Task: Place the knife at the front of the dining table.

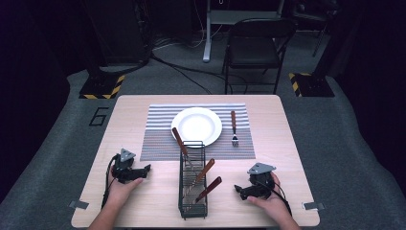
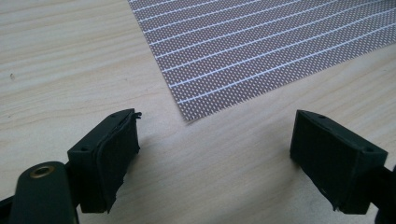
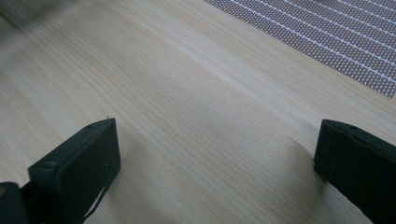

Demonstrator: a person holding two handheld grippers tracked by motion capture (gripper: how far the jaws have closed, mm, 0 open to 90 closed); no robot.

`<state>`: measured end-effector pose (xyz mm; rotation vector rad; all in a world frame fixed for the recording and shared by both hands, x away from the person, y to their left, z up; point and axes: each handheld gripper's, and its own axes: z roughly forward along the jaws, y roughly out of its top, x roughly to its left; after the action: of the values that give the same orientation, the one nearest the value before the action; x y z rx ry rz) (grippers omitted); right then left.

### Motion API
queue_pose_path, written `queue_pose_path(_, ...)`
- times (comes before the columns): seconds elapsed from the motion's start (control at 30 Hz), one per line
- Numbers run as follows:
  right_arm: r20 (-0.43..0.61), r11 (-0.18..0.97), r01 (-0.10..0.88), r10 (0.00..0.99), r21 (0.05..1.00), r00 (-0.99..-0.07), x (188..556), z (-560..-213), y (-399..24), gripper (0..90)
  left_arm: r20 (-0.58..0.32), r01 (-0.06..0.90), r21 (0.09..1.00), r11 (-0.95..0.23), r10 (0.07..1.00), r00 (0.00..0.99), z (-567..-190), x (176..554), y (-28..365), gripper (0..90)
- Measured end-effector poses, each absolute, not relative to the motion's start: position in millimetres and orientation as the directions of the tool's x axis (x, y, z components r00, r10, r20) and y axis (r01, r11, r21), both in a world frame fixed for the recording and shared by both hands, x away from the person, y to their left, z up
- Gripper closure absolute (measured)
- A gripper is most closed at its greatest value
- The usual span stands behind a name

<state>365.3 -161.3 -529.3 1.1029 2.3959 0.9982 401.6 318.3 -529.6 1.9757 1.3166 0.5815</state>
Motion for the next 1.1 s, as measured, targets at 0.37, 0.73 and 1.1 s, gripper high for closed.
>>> queue_pose_path(0.37, -0.001, 0.460, 0.533, 0.758, 0.710, -0.653, 365.5, -529.4, -161.4, 0.0, -0.006, 0.617, 0.743, -0.260, 0.919, 0.395, -529.0, 401.5, 318.4, 16.7)
queue_pose_path(0.73, -0.001, 0.460, 0.533, 0.758, 0.710, -0.653, 365.5, -529.4, -161.4, 0.0, -0.012, 0.616, 0.746, -0.254, 0.919, 0.393, -529.2, 401.3, 317.8, 16.8)
queue_pose_path(1.1, -0.001, 0.461, 0.532, 0.757, 0.711, -0.654, 365.6, -529.5, -161.4, 0.0, -0.054, 0.631, 0.738, -0.239, 0.911, 0.409, -525.2, 400.8, 317.9, 22.0)
